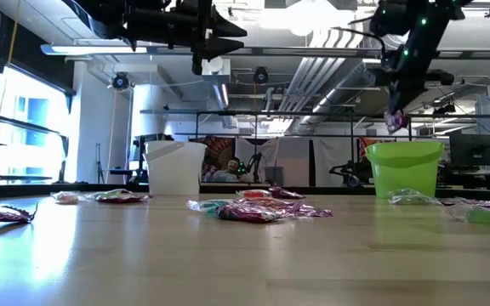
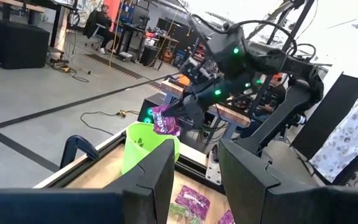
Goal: Sort candy by brand, put in halloween buckets
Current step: Put the violet candy into the green bucket
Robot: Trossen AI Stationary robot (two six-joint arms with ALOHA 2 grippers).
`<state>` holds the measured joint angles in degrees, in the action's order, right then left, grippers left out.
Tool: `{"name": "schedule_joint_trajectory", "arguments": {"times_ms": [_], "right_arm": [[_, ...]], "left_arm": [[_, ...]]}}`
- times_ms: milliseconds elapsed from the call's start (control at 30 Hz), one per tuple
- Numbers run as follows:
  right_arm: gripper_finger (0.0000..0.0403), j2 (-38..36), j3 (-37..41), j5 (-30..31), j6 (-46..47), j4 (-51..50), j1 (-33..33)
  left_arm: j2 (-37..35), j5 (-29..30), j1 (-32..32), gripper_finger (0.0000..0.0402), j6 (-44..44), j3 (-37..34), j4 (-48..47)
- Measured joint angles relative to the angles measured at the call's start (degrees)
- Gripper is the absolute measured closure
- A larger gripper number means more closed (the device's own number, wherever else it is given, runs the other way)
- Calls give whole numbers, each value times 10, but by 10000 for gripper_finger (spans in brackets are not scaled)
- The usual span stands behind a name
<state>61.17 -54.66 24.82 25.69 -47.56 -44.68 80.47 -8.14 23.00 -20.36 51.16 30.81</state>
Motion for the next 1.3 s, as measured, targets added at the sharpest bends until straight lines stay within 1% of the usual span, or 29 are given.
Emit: {"name": "schedule_joint_trajectory", "arguments": {"times_ms": [200, 467, 567, 700, 833, 1000, 1133, 1300], "right_arm": [[399, 0, 44, -2, 0, 53, -17], [399, 0, 96, -1, -6, 99, -44], [399, 0, 114, -4, -2, 133, -45], [399, 3, 124, -8, 10, 146, -45], [399, 19, 124, -12, 17, 141, -45], [399, 42, 124, -39, 67, 105, -45], [399, 53, 124, -41, 106, 76, -44], [399, 54, 124, -40, 142, 67, -44]], "left_arm": [[0, 0, 0, 284, 0, 0, 0], [0, 0, 0, 284, -3, 0, -2], [0, 0, 0, 284, -3, 0, -3], [0, 0, 0, 284, -4, 0, -9], [0, 0, 0, 284, -4, 0, -10], [0, 0, 0, 284, -5, 0, -10], [0, 0, 0, 284, -5, 0, -11], [0, 1, 0, 284, -5, 0, -11]]}}
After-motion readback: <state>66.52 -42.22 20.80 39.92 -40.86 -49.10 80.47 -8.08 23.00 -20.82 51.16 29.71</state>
